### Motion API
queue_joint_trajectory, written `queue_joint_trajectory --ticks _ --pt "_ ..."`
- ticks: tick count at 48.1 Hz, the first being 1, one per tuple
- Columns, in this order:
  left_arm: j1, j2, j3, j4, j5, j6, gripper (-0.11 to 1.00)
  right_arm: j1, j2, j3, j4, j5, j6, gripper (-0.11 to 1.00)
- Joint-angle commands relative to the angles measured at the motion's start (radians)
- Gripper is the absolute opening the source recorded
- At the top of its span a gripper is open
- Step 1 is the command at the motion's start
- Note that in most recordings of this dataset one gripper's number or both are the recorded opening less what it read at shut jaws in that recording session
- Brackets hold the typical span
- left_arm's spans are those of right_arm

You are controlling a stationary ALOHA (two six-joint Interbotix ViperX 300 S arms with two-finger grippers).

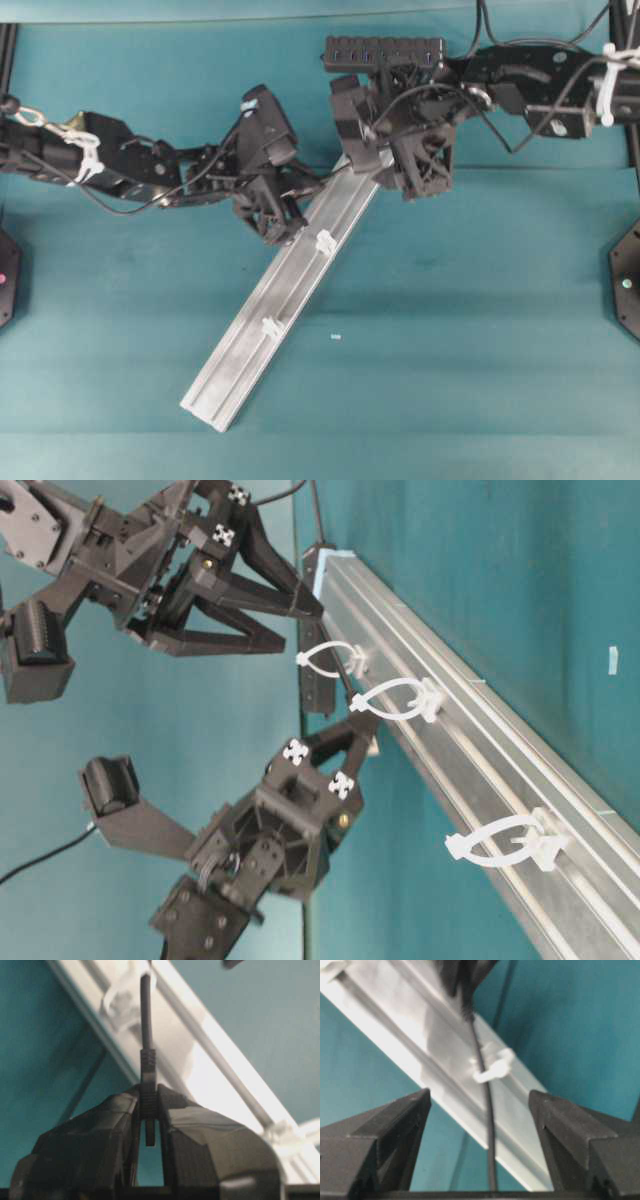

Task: Pass the USB cable through three rings with both arms.
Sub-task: 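Grasp the plug with the left gripper and pull it through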

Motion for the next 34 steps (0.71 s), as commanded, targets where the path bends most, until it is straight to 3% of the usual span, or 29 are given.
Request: queue_joint_trajectory --ticks 1,12,34 --pt "-0.008 -0.1 0.012 0.002 -0.003 -0.018 0.1 0.026 -0.006 -0.006 -0.003 -0.028 0.009 0.85" --pt "-0.015 -0.196 0.048 0.002 -0.003 -0.075 0.1 0.063 0.0 -0.006 -0.009 -0.135 0.009 0.84" --pt "-0.04 -0.222 0.046 0.002 -0.003 -0.081 0.1 0.08 0.078 -0.02 -0.035 -0.196 0.002 0.84"
